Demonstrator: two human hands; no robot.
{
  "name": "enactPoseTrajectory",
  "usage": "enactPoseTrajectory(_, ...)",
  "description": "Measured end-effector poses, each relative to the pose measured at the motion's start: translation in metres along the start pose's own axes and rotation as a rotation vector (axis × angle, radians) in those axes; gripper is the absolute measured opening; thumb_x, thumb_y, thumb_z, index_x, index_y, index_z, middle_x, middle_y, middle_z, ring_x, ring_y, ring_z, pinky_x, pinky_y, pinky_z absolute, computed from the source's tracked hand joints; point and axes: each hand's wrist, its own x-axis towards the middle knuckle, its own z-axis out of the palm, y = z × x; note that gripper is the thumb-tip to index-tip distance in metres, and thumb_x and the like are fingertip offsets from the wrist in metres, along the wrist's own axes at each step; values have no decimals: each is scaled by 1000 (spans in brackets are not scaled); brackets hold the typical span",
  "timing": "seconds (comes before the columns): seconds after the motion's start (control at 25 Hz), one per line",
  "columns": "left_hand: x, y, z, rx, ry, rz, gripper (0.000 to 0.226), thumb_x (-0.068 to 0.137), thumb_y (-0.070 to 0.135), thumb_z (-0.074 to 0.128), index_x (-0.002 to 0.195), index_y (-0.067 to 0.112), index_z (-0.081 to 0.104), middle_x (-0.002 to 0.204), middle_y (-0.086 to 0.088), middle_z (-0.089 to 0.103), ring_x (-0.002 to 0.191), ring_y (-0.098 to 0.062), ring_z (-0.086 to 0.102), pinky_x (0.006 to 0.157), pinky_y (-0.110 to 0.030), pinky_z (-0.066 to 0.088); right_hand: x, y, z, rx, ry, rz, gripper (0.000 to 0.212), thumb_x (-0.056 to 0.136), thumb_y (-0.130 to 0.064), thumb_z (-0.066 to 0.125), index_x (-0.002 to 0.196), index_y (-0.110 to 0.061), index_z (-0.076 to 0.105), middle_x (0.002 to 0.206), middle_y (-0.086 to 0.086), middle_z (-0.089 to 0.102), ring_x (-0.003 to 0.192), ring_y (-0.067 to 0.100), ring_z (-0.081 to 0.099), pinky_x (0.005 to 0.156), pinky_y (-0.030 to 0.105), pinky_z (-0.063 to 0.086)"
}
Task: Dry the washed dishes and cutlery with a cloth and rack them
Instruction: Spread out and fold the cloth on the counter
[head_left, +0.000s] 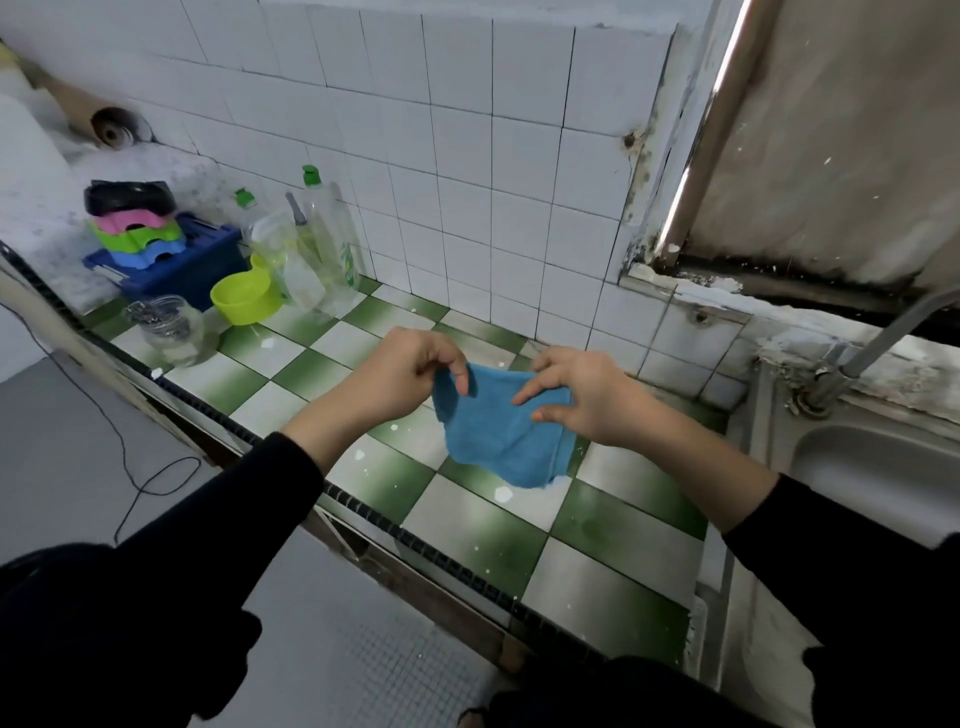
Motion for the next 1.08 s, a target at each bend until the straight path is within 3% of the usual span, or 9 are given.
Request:
enactPoseTrajectory(0.12, 10, -22, 12, 73, 3, 10, 47, 57, -1, 30, 73, 11, 73, 86, -4, 69, 78, -22, 61, 72, -38, 51, 22, 8, 16, -85, -1, 56, 27, 88, -6, 65, 111, -18, 73, 106, 1, 66, 105, 19, 56, 91, 20, 34)
enactPoseTrajectory(0.2, 12, -31, 16, 53, 45, -17, 48, 57, 1, 28, 74, 10, 73, 84, -5, 69, 77, -24, 62, 71, -35, 50, 28, 15, 27, -89, 137, 50, 26, 82, -2, 65, 101, -16, 77, 93, 6, 69, 97, 30, 59, 88, 36, 45)
enactPoseTrajectory(0.28, 4, -40, 25, -21, 34, -77, 48, 61, -5, 30, 75, 12, 73, 86, -5, 70, 79, -25, 64, 72, -34, 51, 24, 24, 44, -98, 240, 25, 24, 76, -5, 63, 92, -16, 79, 81, 7, 70, 87, 34, 61, 80, 37, 45)
enactPoseTrajectory(0.52, -64, -83, 120, -89, -386, -328, 43, 74, -15, 45, 83, 13, 77, 99, -8, 71, 93, -24, 65, 89, -34, 50, -23, 32, 154, -4, -280, 471, 34, 93, -6, 53, 114, -25, 72, 114, -2, 71, 106, 18, 63, 95, 26, 45)
enactPoseTrajectory(0.72, -64, -126, 177, -194, -251, -473, 44, 77, -18, 41, 77, 10, 74, 105, -12, 68, 103, -30, 63, 92, -32, 48, -10, 48, 199, 140, -270, 616, 42, 89, 4, 48, 117, -18, 70, 122, 2, 67, 113, 18, 59, 98, 23, 43)
enactPoseTrajectory(0.8, -61, -143, 188, -240, -61, -544, 41, 73, -19, 44, 73, 12, 71, 119, -14, 62, 112, -30, 57, 100, -36, 45, 3, 61, 198, -22, -223, 526, 47, 89, -4, 51, 128, -28, 63, 139, 2, 54, 127, 21, 49, 105, 30, 37)
enactPoseTrajectory(0.92, -74, -150, 206, -135, 396, -830, 39, 76, -16, 46, 98, 8, 66, 140, -14, 49, 133, -29, 40, 114, -34, 27, 21, 86, 212, -308, -307, 31, 60, 89, -44, 58, 145, -44, 36, 161, -1, 19, 147, 29, 19, 116, 48, 18)
enactPoseTrajectory(1.0, -87, -148, 222, -80, 505, -962, 48, 86, -10, 44, 131, 4, 54, 152, -13, 37, 145, -27, 25, 119, -35, 12, 27, 101, 235, -376, -447, -276, 64, 91, -62, 41, 149, -45, 21, 162, -8, 4, 149, 28, 1, 117, 59, 5)
enactPoseTrajectory(1.08, -96, -150, 242, -78, 538, -1004, 47, 93, 0, 42, 140, 4, 45, 156, -11, 29, 148, -25, 17, 120, -39, 2, 26, 112, 262, -427, -451, -376, 61, 95, -63, 29, 152, -43, 17, 162, -10, 3, 149, 26, -2, 115, 63, 5)
